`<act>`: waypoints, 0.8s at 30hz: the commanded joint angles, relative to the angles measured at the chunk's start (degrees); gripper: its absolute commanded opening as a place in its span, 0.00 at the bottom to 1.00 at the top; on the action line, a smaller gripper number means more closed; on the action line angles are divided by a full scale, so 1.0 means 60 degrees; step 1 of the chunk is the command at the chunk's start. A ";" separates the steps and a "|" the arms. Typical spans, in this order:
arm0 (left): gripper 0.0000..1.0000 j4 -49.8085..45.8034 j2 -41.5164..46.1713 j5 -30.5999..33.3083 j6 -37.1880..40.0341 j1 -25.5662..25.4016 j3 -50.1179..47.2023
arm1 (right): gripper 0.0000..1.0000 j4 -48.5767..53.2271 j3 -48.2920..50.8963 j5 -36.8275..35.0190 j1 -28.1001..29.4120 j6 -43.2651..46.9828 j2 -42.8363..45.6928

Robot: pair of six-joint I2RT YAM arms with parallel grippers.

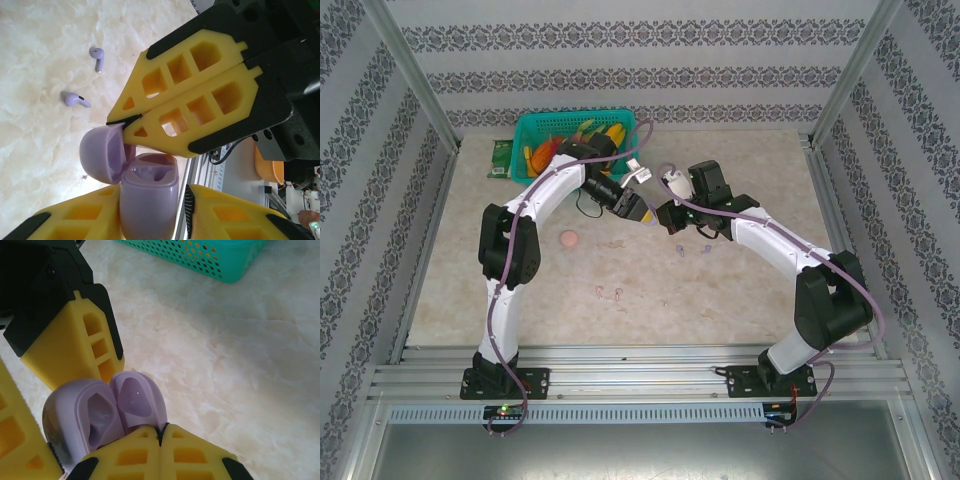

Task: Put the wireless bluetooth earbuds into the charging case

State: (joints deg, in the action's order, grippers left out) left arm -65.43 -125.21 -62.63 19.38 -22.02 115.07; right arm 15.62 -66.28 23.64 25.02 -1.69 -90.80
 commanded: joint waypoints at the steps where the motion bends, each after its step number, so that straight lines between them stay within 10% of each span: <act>1: 0.34 -0.0287 -0.0181 -0.0358 0.0330 0.0007 0.0232 | 0.00 -0.0270 -0.0159 0.0220 0.0108 -0.0052 -0.0013; 17: 0.09 0.0188 -0.0167 -0.0400 0.0051 -0.0029 0.0038 | 0.00 -0.0376 -0.0090 0.0097 0.0095 -0.0279 0.0132; 24: 0.00 0.1515 0.0193 -0.0058 -0.0714 -0.0007 -0.0711 | 0.46 -0.0057 0.0395 0.0285 -0.0611 -0.1024 0.1223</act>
State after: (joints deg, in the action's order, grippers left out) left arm -61.76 -125.21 -62.76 17.56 -21.91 112.88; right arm 16.29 -65.43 23.33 22.68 -5.06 -88.73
